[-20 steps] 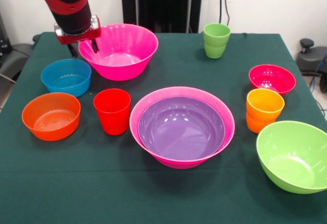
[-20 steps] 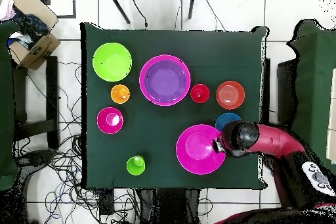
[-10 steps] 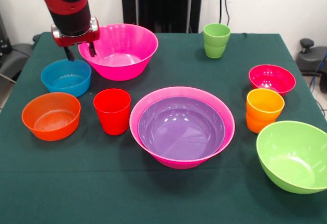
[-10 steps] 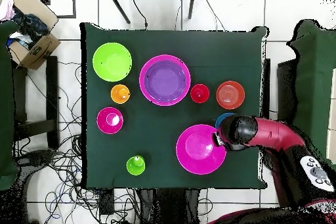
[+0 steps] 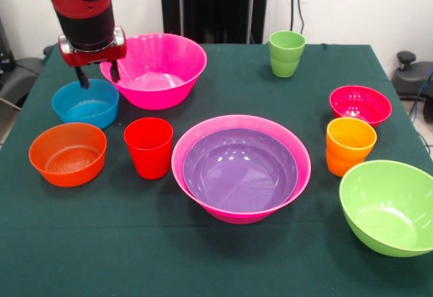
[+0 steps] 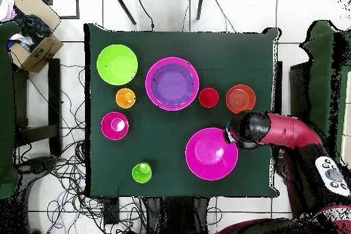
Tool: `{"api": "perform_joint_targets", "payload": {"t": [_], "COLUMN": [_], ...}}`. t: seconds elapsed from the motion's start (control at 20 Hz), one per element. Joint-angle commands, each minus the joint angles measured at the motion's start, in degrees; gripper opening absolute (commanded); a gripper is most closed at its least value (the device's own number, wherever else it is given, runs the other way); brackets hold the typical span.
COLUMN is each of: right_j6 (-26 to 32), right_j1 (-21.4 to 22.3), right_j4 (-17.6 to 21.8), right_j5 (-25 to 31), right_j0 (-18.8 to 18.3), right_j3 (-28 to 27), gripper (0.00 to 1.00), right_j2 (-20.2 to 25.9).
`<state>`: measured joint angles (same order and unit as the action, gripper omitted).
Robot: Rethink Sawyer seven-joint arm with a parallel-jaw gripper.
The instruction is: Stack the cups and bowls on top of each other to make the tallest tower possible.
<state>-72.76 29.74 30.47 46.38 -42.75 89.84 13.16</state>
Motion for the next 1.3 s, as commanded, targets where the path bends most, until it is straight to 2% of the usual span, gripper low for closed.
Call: {"api": "perform_joint_targets", "payload": {"t": [0.05,0.4,0.85,1.3], "right_j6": [5.1,5.6,6.3,8.6], "right_j1": [0.4,0.6,2.8,1.7], "right_j4": [-0.9,-0.8,-3.0,-0.1], "right_j5": [4.7,6.0,11.0,11.9], "right_j0": [2.1,1.7,1.8,1.9], "right_j3": [-4.3,-4.5,-4.4,-7.1], "gripper": [1.00,1.00,1.00,1.00], "right_j2": [5.8,6.3,7.6,7.8]}}
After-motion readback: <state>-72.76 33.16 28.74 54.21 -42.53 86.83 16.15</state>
